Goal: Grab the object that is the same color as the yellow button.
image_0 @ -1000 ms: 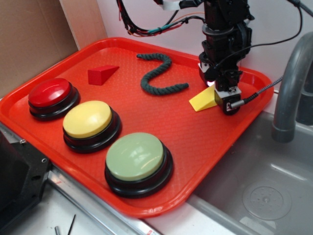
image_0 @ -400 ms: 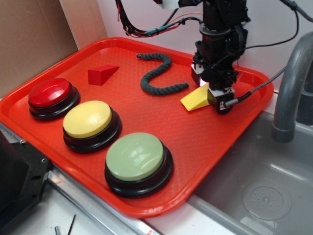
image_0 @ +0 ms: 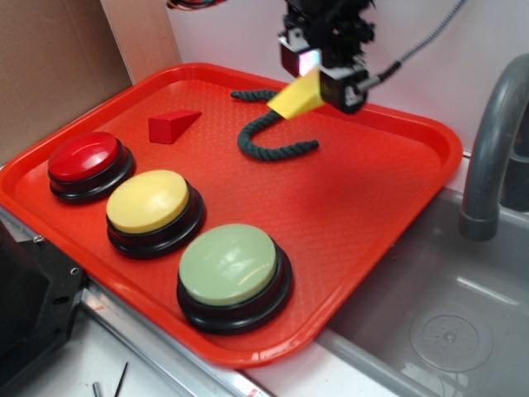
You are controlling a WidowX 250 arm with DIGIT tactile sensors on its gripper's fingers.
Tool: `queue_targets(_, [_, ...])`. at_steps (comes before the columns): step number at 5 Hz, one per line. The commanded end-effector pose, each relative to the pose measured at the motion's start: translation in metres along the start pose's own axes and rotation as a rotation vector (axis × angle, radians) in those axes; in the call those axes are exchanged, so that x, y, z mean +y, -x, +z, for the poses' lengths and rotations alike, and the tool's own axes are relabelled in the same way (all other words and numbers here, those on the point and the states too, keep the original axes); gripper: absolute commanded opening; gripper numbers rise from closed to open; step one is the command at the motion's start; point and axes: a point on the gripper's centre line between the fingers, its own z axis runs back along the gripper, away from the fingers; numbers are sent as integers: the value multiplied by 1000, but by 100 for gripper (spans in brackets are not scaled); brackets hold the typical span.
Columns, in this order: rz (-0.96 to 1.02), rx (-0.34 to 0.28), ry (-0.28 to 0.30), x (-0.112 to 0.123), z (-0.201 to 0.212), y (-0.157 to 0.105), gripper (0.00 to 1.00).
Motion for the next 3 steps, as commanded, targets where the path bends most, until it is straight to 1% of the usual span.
queue_targets(1, [296, -201, 14, 34, 102, 65, 0])
queue_targets(2, [315, -202, -8, 39, 114, 86, 0])
queue_targets(3, [274, -186, -31, 38, 117, 89, 0])
